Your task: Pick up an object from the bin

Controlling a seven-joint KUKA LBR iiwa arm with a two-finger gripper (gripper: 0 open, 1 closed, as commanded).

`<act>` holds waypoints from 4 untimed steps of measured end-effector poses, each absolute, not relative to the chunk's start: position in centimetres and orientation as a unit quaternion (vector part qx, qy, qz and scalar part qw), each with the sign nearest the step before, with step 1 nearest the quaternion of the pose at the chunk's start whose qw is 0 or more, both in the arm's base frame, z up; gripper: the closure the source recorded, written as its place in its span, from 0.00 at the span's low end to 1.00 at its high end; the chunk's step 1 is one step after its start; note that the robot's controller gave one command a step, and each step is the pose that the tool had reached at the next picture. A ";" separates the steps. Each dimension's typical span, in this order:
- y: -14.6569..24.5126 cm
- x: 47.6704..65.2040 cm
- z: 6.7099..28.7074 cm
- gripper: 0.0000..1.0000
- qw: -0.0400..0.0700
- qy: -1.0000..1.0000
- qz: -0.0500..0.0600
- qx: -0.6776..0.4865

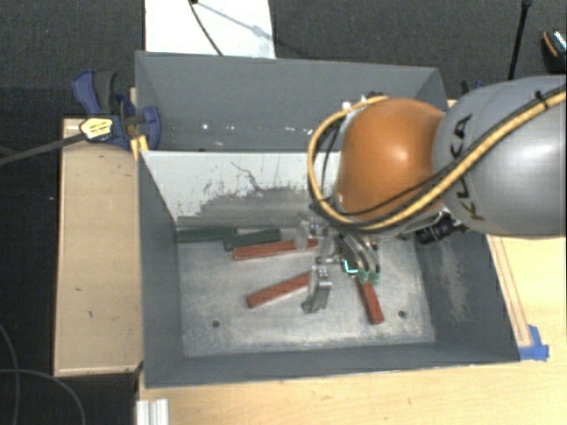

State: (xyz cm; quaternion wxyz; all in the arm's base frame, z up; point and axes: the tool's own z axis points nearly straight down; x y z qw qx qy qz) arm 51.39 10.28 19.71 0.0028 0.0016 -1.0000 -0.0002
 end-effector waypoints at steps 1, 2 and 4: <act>8.4 53.9 6.7 0.00 0.002 -1.000 0.000 0.002; 8.5 53.9 6.7 0.00 0.001 -1.000 0.000 -0.001; 8.5 54.0 6.8 0.00 0.000 -1.000 -0.001 -0.010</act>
Offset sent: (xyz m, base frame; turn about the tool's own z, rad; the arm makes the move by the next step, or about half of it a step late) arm 0.0260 -0.0180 -0.1271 -0.0038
